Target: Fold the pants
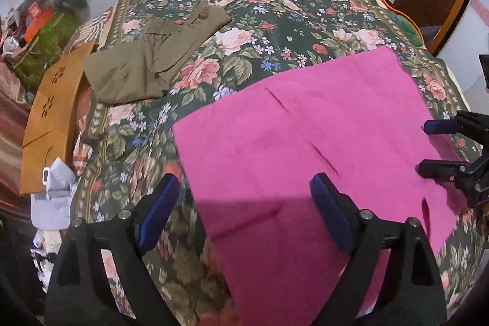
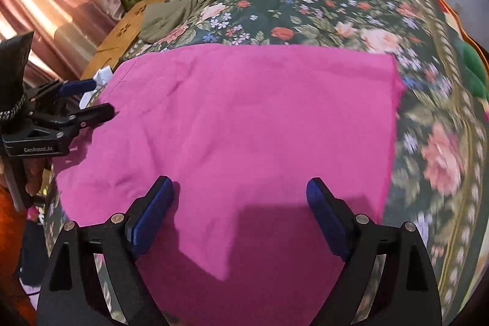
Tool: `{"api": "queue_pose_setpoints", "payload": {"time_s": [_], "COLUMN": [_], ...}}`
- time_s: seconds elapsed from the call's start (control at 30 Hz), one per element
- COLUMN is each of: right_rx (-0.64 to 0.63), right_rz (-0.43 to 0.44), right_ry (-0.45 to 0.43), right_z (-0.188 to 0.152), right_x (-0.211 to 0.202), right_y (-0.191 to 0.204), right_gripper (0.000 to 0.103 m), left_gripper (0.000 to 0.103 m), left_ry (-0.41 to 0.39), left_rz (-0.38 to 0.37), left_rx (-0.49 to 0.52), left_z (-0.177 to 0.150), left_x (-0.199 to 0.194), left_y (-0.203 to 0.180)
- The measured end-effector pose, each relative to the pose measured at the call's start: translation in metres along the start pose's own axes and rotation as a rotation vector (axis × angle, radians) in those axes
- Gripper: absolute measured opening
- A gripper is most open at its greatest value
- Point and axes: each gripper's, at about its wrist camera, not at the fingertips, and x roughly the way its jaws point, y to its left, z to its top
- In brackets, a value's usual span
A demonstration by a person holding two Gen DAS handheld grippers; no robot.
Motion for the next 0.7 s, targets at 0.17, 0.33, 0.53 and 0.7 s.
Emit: {"api": "queue_pose_setpoints", "payload": {"time_s": [0.17,0.33,0.53,0.7], "right_rx": [0.055,0.036,0.006,-0.022], "right_rz": [0.006,-0.019,-0.066,-0.068], "right_ry": [-0.026,-0.026,-0.023,-0.092], "right_z": [-0.016,-0.025,-0.029,-0.024], "right_x": [-0.01,-0.017,-0.025,-0.04], "right_y": [-0.003,-0.003,0.0,0.017], "right_gripper": [0.089,0.09,0.09,0.09], "left_gripper": [0.092,0.092,0.092,0.092], "left_ry": [-0.021,-0.042,-0.056,-0.097], "left_rz": [0.01,0.042,0.046,0.036], "left_rx": [-0.013,-0.018,-0.077,-0.187], "left_z": [-0.018,-0.032,-0.044,-0.05], "left_x": [-0.015,-0.03,-0.043,-0.062], "left_y": [0.002,0.006,0.017,0.03]}}
